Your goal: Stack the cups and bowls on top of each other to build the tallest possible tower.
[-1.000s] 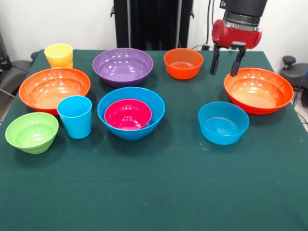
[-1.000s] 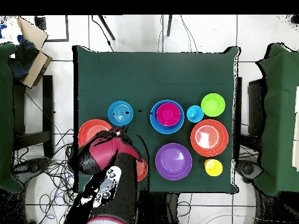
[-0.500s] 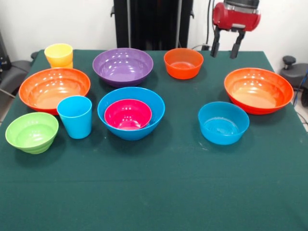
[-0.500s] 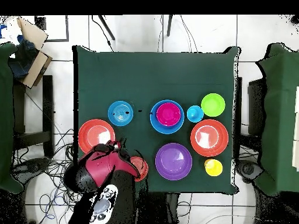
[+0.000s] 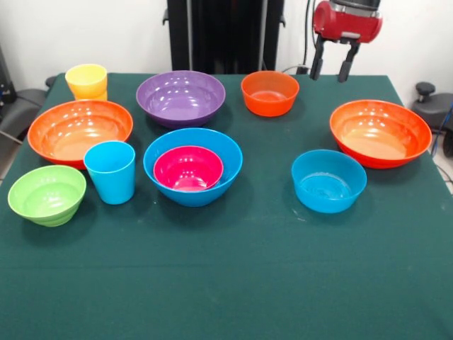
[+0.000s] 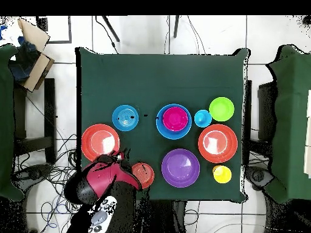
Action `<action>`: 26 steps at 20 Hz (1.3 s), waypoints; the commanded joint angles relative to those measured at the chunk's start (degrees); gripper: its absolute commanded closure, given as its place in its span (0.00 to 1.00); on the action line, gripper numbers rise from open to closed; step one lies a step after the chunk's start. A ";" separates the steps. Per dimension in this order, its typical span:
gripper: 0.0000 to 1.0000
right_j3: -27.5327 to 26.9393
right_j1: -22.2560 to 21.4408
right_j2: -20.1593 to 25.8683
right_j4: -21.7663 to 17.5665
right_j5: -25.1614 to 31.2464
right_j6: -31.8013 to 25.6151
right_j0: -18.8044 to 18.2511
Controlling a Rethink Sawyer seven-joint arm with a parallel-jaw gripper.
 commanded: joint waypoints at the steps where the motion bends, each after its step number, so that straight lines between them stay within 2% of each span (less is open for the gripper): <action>1: 0.00 -1.85 8.63 -3.07 5.12 -5.50 14.82 5.85; 5: 0.00 -0.92 10.24 -6.92 10.06 -5.05 18.12 8.77; 9: 0.00 1.25 9.17 -8.62 13.94 -3.70 20.77 9.74; 12: 0.00 1.97 7.76 -8.80 14.30 -2.84 20.54 9.46; 18: 0.00 -0.59 10.23 -8.77 14.56 -3.69 20.99 9.77; 23: 0.00 -0.57 5.96 -7.52 13.35 0.66 18.37 8.43; 26: 0.00 -1.32 5.10 -6.64 13.21 2.06 17.39 7.73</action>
